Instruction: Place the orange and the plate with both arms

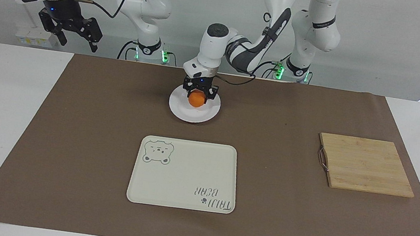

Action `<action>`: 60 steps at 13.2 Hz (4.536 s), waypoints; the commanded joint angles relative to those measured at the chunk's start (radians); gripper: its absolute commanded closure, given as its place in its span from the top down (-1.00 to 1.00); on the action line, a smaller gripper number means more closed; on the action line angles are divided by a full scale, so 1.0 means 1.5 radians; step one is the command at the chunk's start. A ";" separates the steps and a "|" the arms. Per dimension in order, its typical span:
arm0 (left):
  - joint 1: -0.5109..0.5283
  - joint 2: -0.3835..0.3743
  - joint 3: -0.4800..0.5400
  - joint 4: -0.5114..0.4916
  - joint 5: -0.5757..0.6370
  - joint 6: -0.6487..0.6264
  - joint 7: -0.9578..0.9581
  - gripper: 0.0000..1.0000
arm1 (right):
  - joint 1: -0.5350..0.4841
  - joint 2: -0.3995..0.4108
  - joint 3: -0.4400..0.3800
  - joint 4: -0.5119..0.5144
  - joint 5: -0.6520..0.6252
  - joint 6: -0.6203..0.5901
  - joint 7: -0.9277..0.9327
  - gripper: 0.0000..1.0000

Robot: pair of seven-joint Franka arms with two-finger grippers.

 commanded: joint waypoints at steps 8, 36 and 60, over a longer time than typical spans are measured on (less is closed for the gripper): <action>0.039 -0.062 0.018 0.010 -0.008 -0.052 0.030 1.00 | -0.003 -0.020 0.003 -0.022 -0.005 0.005 0.008 1.00; 0.572 -0.138 0.029 0.421 -0.002 -0.673 0.544 1.00 | 0.000 -0.032 0.001 -0.055 0.047 0.014 0.007 1.00; 0.576 -0.154 0.023 0.412 0.007 -0.673 0.524 1.00 | 0.093 0.001 0.005 -0.608 0.520 0.387 -0.299 1.00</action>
